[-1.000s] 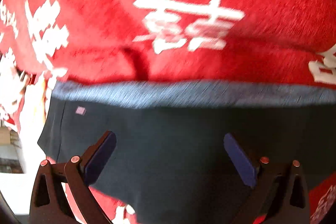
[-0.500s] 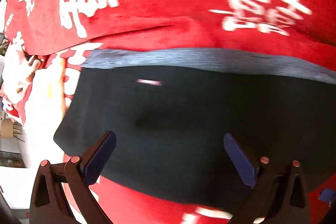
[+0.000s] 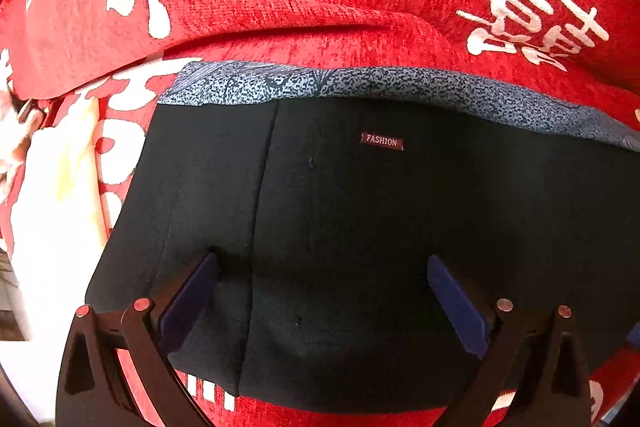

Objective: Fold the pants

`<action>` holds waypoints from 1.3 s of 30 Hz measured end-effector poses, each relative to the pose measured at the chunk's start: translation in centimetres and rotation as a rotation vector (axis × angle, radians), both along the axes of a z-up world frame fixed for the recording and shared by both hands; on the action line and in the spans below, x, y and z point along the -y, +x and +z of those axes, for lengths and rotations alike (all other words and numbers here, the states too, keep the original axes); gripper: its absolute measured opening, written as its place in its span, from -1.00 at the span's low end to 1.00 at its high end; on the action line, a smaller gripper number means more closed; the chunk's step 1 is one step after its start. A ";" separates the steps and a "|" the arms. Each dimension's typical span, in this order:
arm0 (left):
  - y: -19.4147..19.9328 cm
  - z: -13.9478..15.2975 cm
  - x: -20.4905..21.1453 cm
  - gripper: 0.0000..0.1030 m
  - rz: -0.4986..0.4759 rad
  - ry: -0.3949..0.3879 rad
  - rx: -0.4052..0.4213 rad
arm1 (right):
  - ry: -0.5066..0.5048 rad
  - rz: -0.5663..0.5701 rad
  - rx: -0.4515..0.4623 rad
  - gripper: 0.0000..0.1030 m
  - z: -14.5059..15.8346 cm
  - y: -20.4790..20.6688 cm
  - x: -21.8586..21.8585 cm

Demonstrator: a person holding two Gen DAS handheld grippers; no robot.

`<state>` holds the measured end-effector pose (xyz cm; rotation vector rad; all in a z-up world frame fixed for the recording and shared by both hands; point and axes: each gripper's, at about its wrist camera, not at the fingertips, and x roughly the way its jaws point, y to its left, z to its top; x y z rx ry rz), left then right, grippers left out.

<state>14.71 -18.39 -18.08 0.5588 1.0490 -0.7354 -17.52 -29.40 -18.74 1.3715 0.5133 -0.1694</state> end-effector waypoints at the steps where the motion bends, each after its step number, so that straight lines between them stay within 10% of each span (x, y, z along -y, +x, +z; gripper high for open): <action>1: 0.2 -0.1 -0.1 1.00 -0.005 -0.002 -0.002 | 0.004 -0.003 0.001 -0.16 -0.2 0.1 0.0; 5: 0.7 -0.1 0.0 1.00 -0.016 -0.011 -0.002 | 0.024 -0.034 0.002 -0.16 -0.5 0.1 0.1; 8: 1.2 0.1 -0.3 1.00 -0.037 -0.006 -0.022 | -0.027 -0.050 -0.071 -0.83 0.3 1.0 0.9; 13: 2.1 0.0 -1.2 1.00 -0.084 -0.020 -0.033 | -0.195 -0.036 -0.065 -0.84 4.7 0.6 -0.6; 24: -0.3 1.7 -0.5 1.00 -0.098 0.045 -0.084 | -0.074 -0.050 -0.195 -0.76 1.3 -1.2 -1.8; 32: -10.1 2.0 7.2 1.00 -0.216 -0.040 -0.121 | -0.449 -0.078 -0.400 -0.44 8.3 -3.0 3.7; 35: -11.9 0.0 8.3 1.00 -0.237 -0.014 -0.049 | -0.442 -0.060 -0.497 -0.51 6.2 -3.1 6.0; 39: -9.8 0.3 7.3 1.00 -0.156 -0.010 -0.136 | -0.364 -0.078 -0.409 -0.53 5.0 -5.7 6.5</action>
